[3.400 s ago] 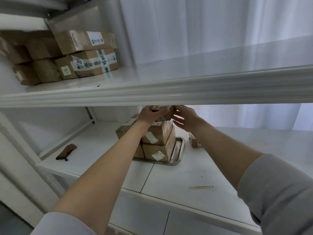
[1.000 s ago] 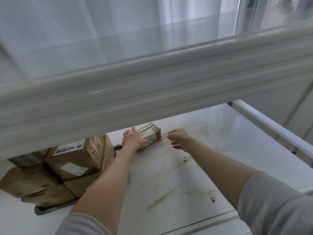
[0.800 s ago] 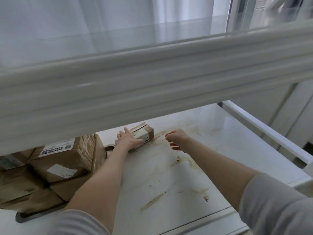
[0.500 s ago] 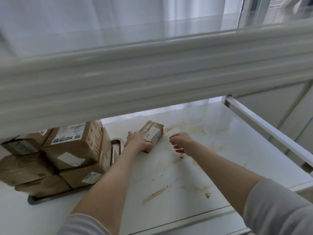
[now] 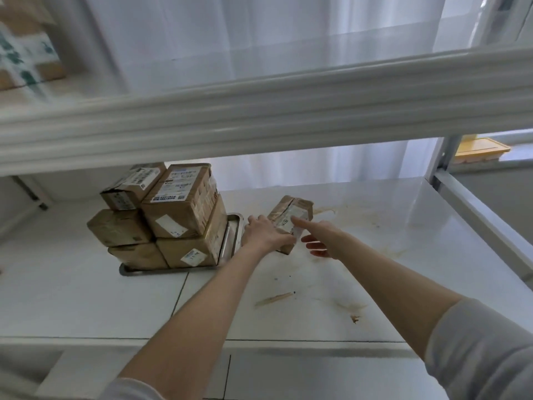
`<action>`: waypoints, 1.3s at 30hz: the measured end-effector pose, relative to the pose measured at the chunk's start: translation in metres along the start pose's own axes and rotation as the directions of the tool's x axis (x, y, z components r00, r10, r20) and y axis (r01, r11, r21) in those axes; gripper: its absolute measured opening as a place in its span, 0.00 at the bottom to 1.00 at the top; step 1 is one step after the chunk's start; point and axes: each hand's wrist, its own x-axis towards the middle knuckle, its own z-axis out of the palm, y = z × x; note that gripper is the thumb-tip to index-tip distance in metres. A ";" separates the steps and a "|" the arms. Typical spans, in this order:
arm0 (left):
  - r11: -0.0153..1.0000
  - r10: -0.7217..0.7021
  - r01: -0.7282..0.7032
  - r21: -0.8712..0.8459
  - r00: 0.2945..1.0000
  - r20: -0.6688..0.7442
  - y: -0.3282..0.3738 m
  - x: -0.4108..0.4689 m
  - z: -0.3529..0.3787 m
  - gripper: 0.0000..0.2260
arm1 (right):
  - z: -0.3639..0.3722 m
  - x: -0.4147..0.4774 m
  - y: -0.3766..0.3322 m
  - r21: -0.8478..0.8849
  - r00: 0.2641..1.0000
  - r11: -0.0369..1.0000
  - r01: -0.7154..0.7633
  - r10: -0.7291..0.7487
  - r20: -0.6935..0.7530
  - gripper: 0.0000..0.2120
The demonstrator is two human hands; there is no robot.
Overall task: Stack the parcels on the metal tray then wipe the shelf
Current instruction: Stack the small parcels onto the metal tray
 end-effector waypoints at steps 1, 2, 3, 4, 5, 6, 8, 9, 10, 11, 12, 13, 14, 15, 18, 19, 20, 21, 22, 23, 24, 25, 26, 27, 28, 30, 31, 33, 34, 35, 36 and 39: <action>1.000 -0.009 0.009 -0.002 1.000 -0.027 0.002 -0.006 -0.002 0.43 | 0.002 -0.004 -0.003 0.023 0.999 1.000 0.006 -0.007 0.036 0.22; 1.000 -0.023 0.023 -0.004 0.999 -0.048 0.005 -0.013 -0.004 0.44 | 0.004 -0.006 -0.005 0.045 0.998 0.999 0.012 -0.014 0.062 0.21; 0.999 -0.038 0.038 -0.001 0.998 -0.057 0.007 -0.019 -0.006 0.45 | 0.006 -0.008 -0.006 0.063 0.997 0.998 0.014 -0.019 0.074 0.20; 0.999 -0.045 0.046 0.007 0.997 -0.060 0.007 -0.024 -0.008 0.46 | 0.008 -0.010 -0.007 0.073 0.997 0.997 0.014 -0.020 0.076 0.18; 0.999 -0.052 0.052 0.009 0.998 -0.047 0.007 -0.027 -0.011 0.48 | 0.009 -0.012 -0.008 0.083 0.997 0.997 0.009 -0.015 0.074 0.15; 0.998 -0.057 0.057 -0.016 0.998 -0.016 0.006 -0.030 -0.013 0.49 | 0.010 -0.013 -0.009 0.093 0.997 0.996 0.004 -0.011 0.073 0.14; 0.978 -0.062 0.074 -0.196 0.996 0.064 0.000 -0.034 -0.020 0.49 | 0.007 -0.016 -0.008 0.137 0.997 0.990 -0.008 -0.003 0.077 0.13; 0.944 -0.048 0.072 -0.321 0.996 0.080 -0.005 -0.036 -0.023 0.47 | 0.006 -0.018 -0.008 0.171 0.996 0.985 -0.015 0.001 0.084 0.13; 0.902 -0.031 0.062 -0.428 0.996 0.080 -0.010 -0.037 -0.026 0.42 | 0.004 -0.020 -0.008 0.209 0.995 0.978 -0.026 0.006 0.097 0.13; 0.860 -0.032 0.064 -0.506 0.997 0.073 -0.014 -0.038 -0.029 0.37 | 0.002 -0.022 -0.008 0.243 0.994 0.969 -0.038 0.011 0.110 0.14; 0.823 -0.051 0.085 -0.561 0.996 0.077 -0.018 -0.039 -0.031 0.32 | 0.001 -0.023 -0.009 0.263 0.993 0.964 -0.049 0.019 0.114 0.15; 0.791 -0.076 0.117 -0.600 0.993 0.094 -0.021 -0.039 -0.033 0.30 | 0.000 -0.024 -0.010 0.268 0.993 0.962 -0.059 0.029 0.113 0.16; 0.766 -0.093 0.144 -0.627 0.989 0.115 -0.023 -0.041 -0.035 0.30 | -0.001 -0.027 -0.010 0.265 0.993 0.962 -0.069 0.041 0.108 0.17; 0.747 -0.099 0.162 -0.644 0.986 0.133 -0.024 -0.043 -0.037 0.29 | -0.001 -0.029 -0.011 0.260 0.993 0.962 -0.079 0.053 0.103 0.18; 0.728 -0.107 0.193 -0.658 0.980 0.168 -0.020 -0.049 -0.040 0.29 | -0.002 -0.033 -0.011 0.257 0.993 0.962 -0.097 0.076 0.087 0.19; 0.728 -0.111 0.200 -0.656 0.978 0.175 -0.018 -0.051 -0.041 0.29 | -0.002 -0.033 -0.011 0.259 0.993 0.960 -0.102 0.083 0.084 0.20; 0.724 -0.114 0.203 -0.660 0.978 0.177 -0.016 -0.053 -0.042 0.30 | -0.003 -0.034 -0.011 0.262 0.992 0.959 -0.110 0.092 0.082 0.20; 0.717 -0.116 0.206 -0.666 0.977 0.178 -0.015 -0.055 -0.043 0.31 | -0.004 -0.034 -0.011 0.268 0.992 0.956 -0.118 0.100 0.082 0.21; 0.713 -0.116 0.209 -0.669 0.976 0.182 -0.014 -0.055 -0.044 0.32 | -0.004 -0.033 -0.011 0.275 0.991 0.953 -0.123 0.104 0.082 0.21; 0.713 -0.113 0.211 -0.668 0.976 0.188 -0.013 -0.055 -0.045 0.32 | -0.005 -0.033 -0.011 0.284 0.991 0.950 -0.126 0.107 0.082 0.21; 0.714 -0.108 0.212 -0.667 0.975 0.194 -0.013 -0.056 -0.045 0.31 | -0.005 -0.034 -0.011 0.289 0.991 0.949 -0.130 0.112 0.080 0.21; 0.715 -0.102 0.210 -0.666 0.975 0.198 -0.012 -0.057 -0.046 0.30 | -0.006 -0.034 -0.011 0.291 0.990 0.947 -0.136 0.118 0.079 0.22; 0.715 -0.095 0.207 -0.668 0.975 0.200 -0.011 -0.058 -0.047 0.29 | -0.005 -0.035 -0.011 0.294 0.989 0.945 -0.142 0.124 0.079 0.22; 0.714 -0.089 0.202 -0.670 0.976 0.200 -0.010 -0.058 -0.048 0.28 | -0.005 -0.035 -0.012 0.301 0.989 0.943 -0.144 0.127 0.078 0.22; 0.715 -0.082 0.198 -0.670 0.976 0.201 -0.010 -0.057 -0.049 0.26 | -0.005 -0.035 -0.011 0.310 0.989 0.940 -0.145 0.128 0.076 0.22; 0.725 -0.054 0.178 -0.665 0.978 0.202 -0.013 -0.057 -0.050 0.24 | -0.004 -0.036 -0.011 0.323 0.989 0.936 -0.143 0.128 0.069 0.22; 0.737 -0.026 0.152 -0.659 0.980 0.197 -0.015 -0.056 -0.050 0.24 | -0.003 -0.036 -0.011 0.327 0.990 0.934 -0.141 0.127 0.064 0.22; 0.778 0.076 0.054 -0.625 0.981 0.180 -0.023 -0.053 -0.047 0.23 | -0.003 -0.036 -0.010 0.335 0.990 0.932 -0.138 0.126 0.057 0.22; 0.795 0.127 0.001 -0.607 0.978 0.168 -0.026 -0.052 -0.045 0.23 | -0.004 -0.037 -0.010 0.339 0.991 0.931 -0.136 0.123 0.058 0.22; 0.802 0.160 -0.036 -0.597 0.974 0.157 -0.029 -0.050 -0.044 0.23 | -0.003 -0.037 -0.010 0.341 0.991 0.931 -0.133 0.120 0.059 0.22; 0.802 0.176 -0.054 -0.595 0.973 0.149 -0.032 -0.048 -0.043 0.22 | -0.003 -0.038 -0.010 0.342 0.991 0.930 -0.133 0.120 0.059 0.22; 0.787 0.203 -0.089 -0.610 0.972 0.120 -0.035 -0.047 -0.044 0.19 | -0.002 -0.038 -0.011 0.343 0.991 0.929 -0.136 0.122 0.062 0.21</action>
